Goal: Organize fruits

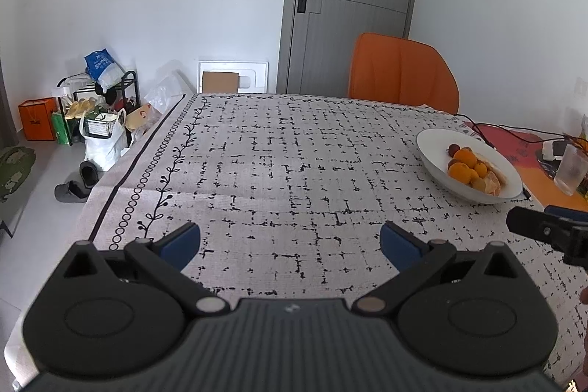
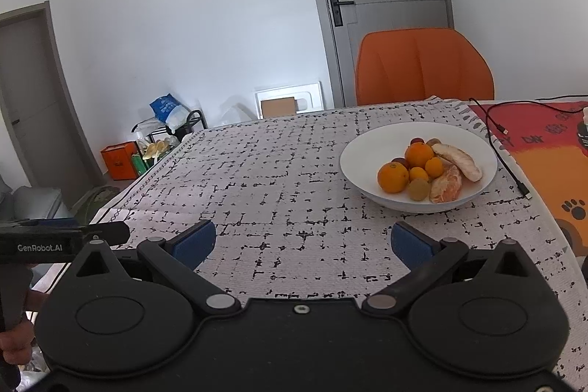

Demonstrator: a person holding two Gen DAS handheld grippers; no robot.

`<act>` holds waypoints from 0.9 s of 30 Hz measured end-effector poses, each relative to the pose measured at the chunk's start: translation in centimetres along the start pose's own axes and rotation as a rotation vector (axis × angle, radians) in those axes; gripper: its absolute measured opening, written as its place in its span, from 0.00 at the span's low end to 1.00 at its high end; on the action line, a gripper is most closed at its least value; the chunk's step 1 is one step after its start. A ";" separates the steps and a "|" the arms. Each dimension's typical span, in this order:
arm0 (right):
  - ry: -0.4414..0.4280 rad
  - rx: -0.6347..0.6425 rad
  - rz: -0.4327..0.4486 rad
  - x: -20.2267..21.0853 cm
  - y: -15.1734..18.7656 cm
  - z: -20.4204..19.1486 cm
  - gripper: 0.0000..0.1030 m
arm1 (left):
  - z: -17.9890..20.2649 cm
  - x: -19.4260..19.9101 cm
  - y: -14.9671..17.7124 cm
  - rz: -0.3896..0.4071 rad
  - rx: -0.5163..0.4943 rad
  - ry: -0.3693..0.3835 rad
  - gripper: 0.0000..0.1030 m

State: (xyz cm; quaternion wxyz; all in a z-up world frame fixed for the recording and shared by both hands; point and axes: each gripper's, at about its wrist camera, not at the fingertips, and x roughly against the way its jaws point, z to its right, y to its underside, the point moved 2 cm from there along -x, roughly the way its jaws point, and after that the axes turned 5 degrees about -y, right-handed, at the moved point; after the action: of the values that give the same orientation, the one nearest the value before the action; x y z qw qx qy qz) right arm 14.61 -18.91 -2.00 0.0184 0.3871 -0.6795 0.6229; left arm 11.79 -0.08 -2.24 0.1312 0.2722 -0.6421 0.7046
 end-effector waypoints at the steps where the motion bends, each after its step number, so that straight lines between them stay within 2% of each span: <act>1: 0.002 -0.001 -0.001 0.0 0.0 0.0 1.00 | 0.0 0.0 0.0 -0.001 -0.001 0.002 1.00; 27: 0.009 -0.007 -0.002 -0.3 -0.2 0.2 1.00 | -0.6 -0.2 0.2 -0.005 0.014 -0.015 1.00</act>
State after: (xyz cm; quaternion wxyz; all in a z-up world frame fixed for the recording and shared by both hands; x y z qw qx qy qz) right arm 15.03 -18.93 -2.00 0.0233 0.3847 -0.6812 0.6225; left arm 11.66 0.53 -2.53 0.1262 0.2800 -0.6374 0.7067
